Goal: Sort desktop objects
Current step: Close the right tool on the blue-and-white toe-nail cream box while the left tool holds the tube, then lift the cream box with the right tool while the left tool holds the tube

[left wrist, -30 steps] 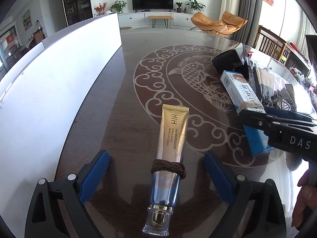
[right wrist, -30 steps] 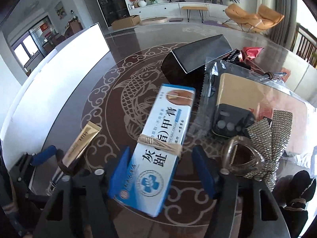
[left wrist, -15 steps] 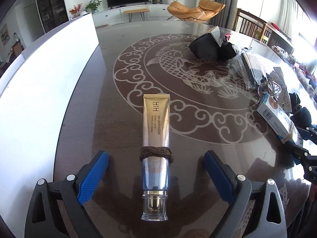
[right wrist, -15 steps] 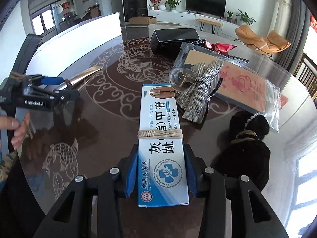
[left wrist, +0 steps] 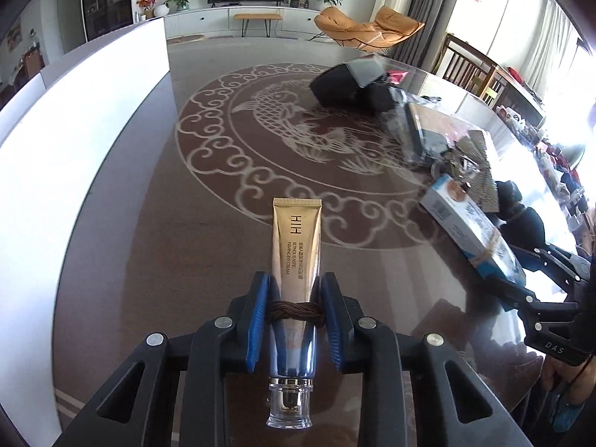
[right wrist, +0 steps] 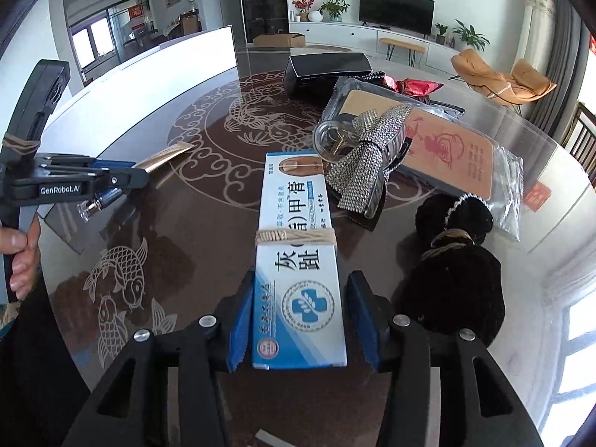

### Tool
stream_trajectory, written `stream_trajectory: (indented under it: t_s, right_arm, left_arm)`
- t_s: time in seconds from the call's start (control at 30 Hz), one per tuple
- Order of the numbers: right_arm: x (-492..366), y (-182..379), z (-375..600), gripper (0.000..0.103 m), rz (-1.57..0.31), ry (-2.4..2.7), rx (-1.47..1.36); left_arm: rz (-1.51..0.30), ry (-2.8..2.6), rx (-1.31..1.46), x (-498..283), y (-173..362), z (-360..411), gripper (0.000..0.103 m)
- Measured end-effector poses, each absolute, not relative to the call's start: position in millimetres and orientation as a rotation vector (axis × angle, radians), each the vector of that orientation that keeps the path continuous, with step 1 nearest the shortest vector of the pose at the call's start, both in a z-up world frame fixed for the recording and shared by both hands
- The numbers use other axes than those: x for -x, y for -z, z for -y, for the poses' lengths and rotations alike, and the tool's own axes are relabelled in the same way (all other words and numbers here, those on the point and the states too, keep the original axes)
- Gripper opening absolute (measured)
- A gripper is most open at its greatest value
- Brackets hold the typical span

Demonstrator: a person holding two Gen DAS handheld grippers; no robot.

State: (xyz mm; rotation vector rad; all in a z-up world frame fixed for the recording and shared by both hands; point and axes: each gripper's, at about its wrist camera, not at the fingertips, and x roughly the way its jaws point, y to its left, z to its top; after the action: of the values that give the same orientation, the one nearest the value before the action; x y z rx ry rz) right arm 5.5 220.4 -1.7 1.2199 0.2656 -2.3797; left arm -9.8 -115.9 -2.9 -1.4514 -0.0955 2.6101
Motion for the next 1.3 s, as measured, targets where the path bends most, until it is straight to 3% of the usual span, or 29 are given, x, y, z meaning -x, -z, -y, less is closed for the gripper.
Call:
stream_trajectory:
  t_s: [0.2, 0.27, 0.37, 0.53, 0.67, 0.8, 1.07, 1.1, 1.3]
  right_arm:
    - [-12.3, 0.0, -227.7, 0.054, -0.296, 2.346, -1.241]
    - [-9.0, 1.1, -223.7, 0.078, -0.306, 2.314, -1.265]
    - [-5.0, 3.7, -209.2, 0.087, -0.386, 2.259, -1.278]
    - [8.7, 7.1, -189.2, 0.103, -0.473, 2.162, -1.315]
    - [15.3, 6.8, -186.5, 0.103, -0.474, 2.154, -1.302]
    - [15.6, 7.1, -186.9, 0.103, -0.457, 2.182, -1.276]
    - [22.7, 5.8, -179.3, 0.103, -0.471, 2.167, -1.327]
    - [24.7, 5.5, -178.1, 0.103, -0.479, 2.156, -1.346]
    - [42.0, 4.7, -166.4, 0.103, -0.551, 2.041, -1.501]
  left_arm:
    - [-0.039, -2.702, 1.396, 0.9, 5.6, 91.8, 0.032]
    - [-0.088, -2.697, 1.409, 2.9, 4.6, 89.6, 0.037]
    - [-0.043, -2.7, 1.435, 3.6, 3.7, 97.5, 0.057]
    - [-0.059, -2.695, 1.445, 5.1, 7.2, 95.8, 0.069]
    - [-0.077, -2.684, 1.439, 6.8, 11.0, 89.6, 0.087]
    - [-0.086, -2.678, 1.435, 7.4, 11.9, 85.7, 0.095]
    - [-0.09, -2.665, 1.45, 9.0, 13.3, 84.9, 0.099]
    - [-0.092, -2.658, 1.456, 9.6, 14.2, 85.1, 0.103]
    - [-0.168, -2.513, 1.534, 21.6, 13.8, 90.2, 0.103]
